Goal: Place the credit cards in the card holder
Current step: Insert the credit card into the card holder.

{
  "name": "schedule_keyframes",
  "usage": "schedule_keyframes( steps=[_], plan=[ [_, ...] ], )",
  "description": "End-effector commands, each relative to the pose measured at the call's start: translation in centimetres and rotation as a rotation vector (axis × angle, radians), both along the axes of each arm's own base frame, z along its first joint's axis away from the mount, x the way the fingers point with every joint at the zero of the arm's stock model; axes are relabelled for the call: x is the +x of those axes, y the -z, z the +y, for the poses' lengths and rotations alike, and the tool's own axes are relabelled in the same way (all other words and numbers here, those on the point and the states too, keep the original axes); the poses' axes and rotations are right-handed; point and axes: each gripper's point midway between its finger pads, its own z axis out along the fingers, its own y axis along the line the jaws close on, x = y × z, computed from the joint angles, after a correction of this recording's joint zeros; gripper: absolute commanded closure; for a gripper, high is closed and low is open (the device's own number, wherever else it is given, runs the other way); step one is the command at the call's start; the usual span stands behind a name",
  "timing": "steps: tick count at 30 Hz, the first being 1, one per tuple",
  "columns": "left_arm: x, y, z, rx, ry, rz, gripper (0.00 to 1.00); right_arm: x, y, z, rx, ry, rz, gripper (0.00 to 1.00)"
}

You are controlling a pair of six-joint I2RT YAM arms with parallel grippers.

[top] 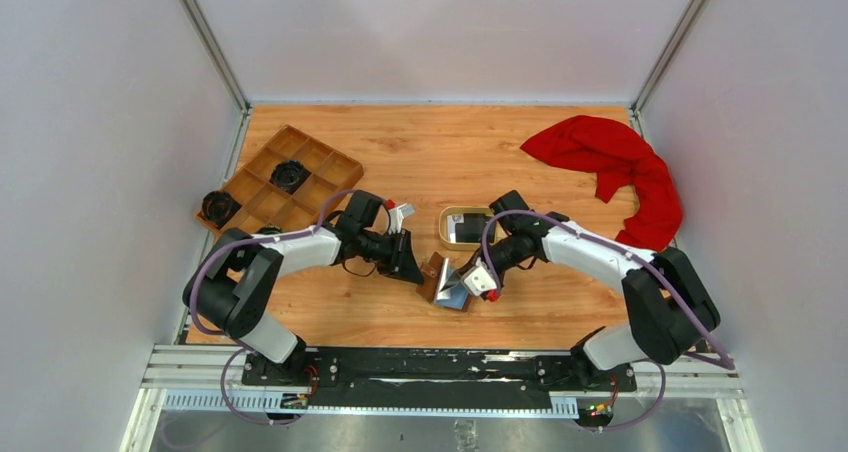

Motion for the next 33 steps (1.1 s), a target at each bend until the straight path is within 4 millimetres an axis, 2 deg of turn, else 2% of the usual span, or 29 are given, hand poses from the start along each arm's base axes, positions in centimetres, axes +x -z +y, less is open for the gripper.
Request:
schedule_keyframes(
  steps=[1,7,9,13,16,21,28,33],
  plan=[
    [0.1,1.1,0.9,0.066,-0.011,0.016,0.79,-0.7,-0.2,1.3,0.033,-0.023,0.042,1.00],
    [0.2,1.0,0.9,0.070,-0.011,0.010,0.68,-2.3,0.7,1.5,0.017,-0.070,0.049,1.00],
    [0.2,1.0,0.8,0.069,-0.010,0.008,0.60,-2.8,1.2,1.7,0.002,-0.092,0.043,1.00],
    [0.2,0.9,0.9,0.068,-0.007,0.002,0.50,-3.1,1.5,2.1,-0.003,-0.103,0.036,1.00],
    [0.2,0.8,0.8,0.066,-0.004,-0.002,0.46,-3.2,1.8,2.2,-0.012,-0.105,0.026,1.00],
    [-0.2,1.3,0.7,0.081,0.012,0.005,0.45,-2.4,1.4,3.3,0.024,-0.070,-0.018,1.00],
    [-0.6,2.7,0.9,0.113,0.011,0.046,0.52,-1.1,-0.5,4.5,0.082,-0.016,-0.032,1.00],
    [-0.2,2.6,0.9,0.119,0.010,0.035,0.48,-0.6,0.3,4.7,0.051,0.004,-0.006,1.00]
  ],
)
